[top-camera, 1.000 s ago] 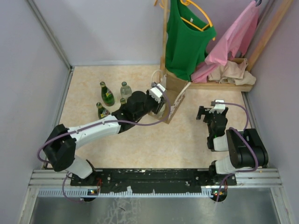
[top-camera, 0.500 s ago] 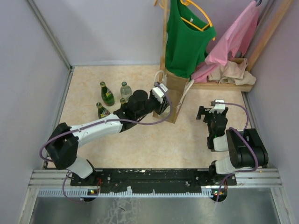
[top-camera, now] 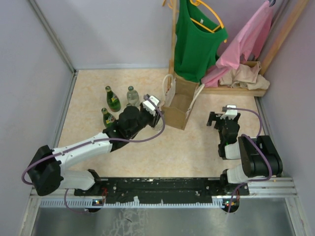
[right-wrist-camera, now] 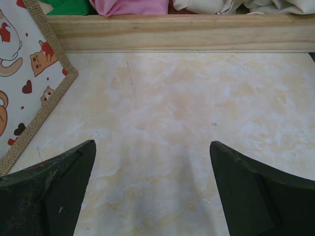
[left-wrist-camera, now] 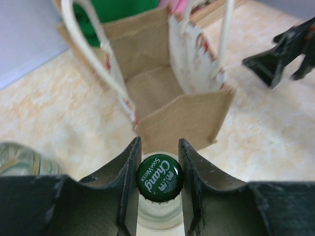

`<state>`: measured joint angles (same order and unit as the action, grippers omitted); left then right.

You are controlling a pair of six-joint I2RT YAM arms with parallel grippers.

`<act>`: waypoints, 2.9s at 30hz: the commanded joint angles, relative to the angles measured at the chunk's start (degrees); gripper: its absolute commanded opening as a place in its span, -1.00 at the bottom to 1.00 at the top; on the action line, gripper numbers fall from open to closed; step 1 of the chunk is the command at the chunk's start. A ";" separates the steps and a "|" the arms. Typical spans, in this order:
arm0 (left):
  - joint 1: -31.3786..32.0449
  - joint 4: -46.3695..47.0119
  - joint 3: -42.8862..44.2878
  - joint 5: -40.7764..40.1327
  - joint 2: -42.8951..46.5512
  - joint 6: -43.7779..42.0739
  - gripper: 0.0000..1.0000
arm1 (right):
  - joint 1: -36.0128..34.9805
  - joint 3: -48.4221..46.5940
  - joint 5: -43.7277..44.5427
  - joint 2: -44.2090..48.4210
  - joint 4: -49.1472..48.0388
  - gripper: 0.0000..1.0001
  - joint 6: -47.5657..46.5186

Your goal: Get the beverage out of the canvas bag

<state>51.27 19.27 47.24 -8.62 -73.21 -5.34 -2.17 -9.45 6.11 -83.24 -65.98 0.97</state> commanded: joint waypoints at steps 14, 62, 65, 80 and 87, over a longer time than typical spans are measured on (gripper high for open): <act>-10.02 2.28 -12.08 -10.60 15.43 6.64 -1.00 | 0.08 -1.53 0.16 0.36 -2.81 0.98 -1.06; -13.76 3.82 -14.61 5.66 6.96 8.05 -0.87 | 0.09 -1.52 0.17 0.36 -2.77 0.98 -1.08; -13.57 1.46 -12.60 6.14 4.58 7.33 -0.78 | 0.07 -1.53 0.15 0.36 -2.84 0.98 -1.11; -13.16 7.79 -14.20 5.72 2.44 5.64 -0.37 | 0.07 -1.53 0.21 0.36 -2.78 0.98 -1.07; -13.12 9.41 -13.90 6.34 1.19 5.72 -0.18 | 0.13 -1.52 0.22 0.38 -2.77 0.98 -1.06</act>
<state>37.89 23.92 33.12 -2.52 -71.26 0.95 -2.17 -9.45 6.11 -83.24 -65.98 0.97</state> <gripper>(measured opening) 0.386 0.991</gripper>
